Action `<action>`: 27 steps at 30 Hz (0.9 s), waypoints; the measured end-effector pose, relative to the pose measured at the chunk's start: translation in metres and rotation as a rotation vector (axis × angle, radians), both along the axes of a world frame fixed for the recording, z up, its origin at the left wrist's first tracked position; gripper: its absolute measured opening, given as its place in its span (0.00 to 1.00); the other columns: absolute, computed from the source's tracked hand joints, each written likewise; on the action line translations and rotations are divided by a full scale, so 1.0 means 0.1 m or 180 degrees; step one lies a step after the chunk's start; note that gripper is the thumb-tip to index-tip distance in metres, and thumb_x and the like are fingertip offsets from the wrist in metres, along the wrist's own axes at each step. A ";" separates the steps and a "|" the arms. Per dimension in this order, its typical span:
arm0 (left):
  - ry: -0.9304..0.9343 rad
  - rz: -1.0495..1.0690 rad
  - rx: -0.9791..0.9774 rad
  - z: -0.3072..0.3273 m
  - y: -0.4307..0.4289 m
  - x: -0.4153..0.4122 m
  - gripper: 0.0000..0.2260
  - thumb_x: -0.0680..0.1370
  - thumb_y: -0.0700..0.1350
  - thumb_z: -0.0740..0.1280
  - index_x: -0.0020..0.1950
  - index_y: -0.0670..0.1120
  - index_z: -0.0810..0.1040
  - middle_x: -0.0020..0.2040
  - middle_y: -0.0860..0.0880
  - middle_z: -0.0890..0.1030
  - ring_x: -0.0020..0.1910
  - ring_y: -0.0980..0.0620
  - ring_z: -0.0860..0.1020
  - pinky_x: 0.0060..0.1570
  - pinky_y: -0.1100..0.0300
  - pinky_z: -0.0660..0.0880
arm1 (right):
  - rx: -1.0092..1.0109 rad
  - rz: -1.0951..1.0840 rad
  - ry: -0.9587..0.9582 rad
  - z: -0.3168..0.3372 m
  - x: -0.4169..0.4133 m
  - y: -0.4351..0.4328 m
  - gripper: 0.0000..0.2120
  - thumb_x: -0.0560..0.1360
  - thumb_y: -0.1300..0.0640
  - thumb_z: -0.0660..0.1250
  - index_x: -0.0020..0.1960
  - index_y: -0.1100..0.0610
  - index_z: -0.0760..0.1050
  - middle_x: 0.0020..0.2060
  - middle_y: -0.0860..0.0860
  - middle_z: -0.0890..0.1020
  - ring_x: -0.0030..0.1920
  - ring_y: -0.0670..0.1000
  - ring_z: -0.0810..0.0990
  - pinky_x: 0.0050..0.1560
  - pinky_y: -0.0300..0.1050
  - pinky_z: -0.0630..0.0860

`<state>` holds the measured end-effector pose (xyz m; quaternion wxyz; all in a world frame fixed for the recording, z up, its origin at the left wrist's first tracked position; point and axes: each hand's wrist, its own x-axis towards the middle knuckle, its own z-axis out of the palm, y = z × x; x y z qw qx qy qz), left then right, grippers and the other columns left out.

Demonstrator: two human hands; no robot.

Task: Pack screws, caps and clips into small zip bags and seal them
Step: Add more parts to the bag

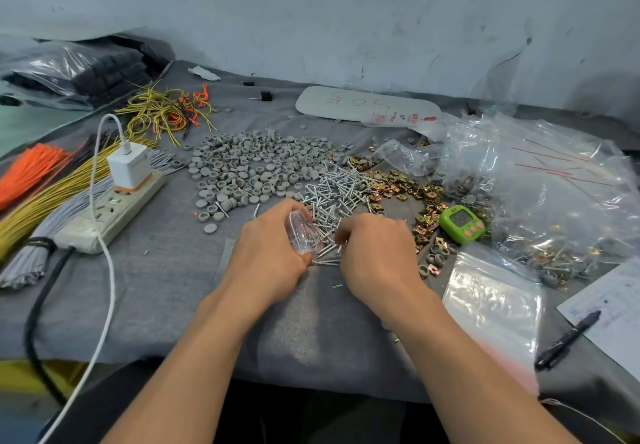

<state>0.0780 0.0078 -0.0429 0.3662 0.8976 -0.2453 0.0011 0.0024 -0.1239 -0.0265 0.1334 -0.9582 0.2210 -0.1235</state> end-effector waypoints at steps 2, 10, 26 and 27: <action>-0.0042 0.0005 0.0000 0.00 0.00 -0.01 0.22 0.69 0.45 0.80 0.54 0.61 0.74 0.49 0.57 0.82 0.48 0.54 0.78 0.41 0.65 0.68 | 0.0262 -0.0119 -0.0615 0.00 0.00 0.00 0.13 0.77 0.64 0.67 0.50 0.48 0.85 0.43 0.46 0.86 0.45 0.53 0.80 0.54 0.47 0.77; 0.0003 -0.0011 -0.0212 0.03 0.03 -0.02 0.24 0.66 0.46 0.81 0.54 0.62 0.73 0.44 0.60 0.80 0.40 0.64 0.77 0.31 0.72 0.66 | 0.2437 0.0309 -0.1410 0.00 -0.02 0.01 0.07 0.72 0.61 0.76 0.39 0.49 0.85 0.31 0.45 0.86 0.26 0.42 0.80 0.29 0.36 0.73; 0.0024 -0.0004 -0.0343 0.00 0.02 -0.01 0.27 0.65 0.42 0.81 0.55 0.63 0.73 0.43 0.59 0.83 0.41 0.62 0.79 0.35 0.75 0.70 | 0.2870 0.0722 -0.0920 0.06 -0.03 -0.04 0.23 0.72 0.73 0.60 0.42 0.51 0.87 0.35 0.41 0.87 0.24 0.38 0.76 0.29 0.30 0.71; 0.0020 0.0036 -0.0341 0.00 0.02 0.00 0.27 0.66 0.42 0.80 0.55 0.63 0.73 0.44 0.59 0.83 0.43 0.61 0.80 0.35 0.73 0.70 | 0.2711 0.0443 -0.1117 0.06 -0.02 -0.07 0.22 0.72 0.73 0.61 0.41 0.49 0.87 0.38 0.42 0.87 0.26 0.38 0.77 0.32 0.35 0.74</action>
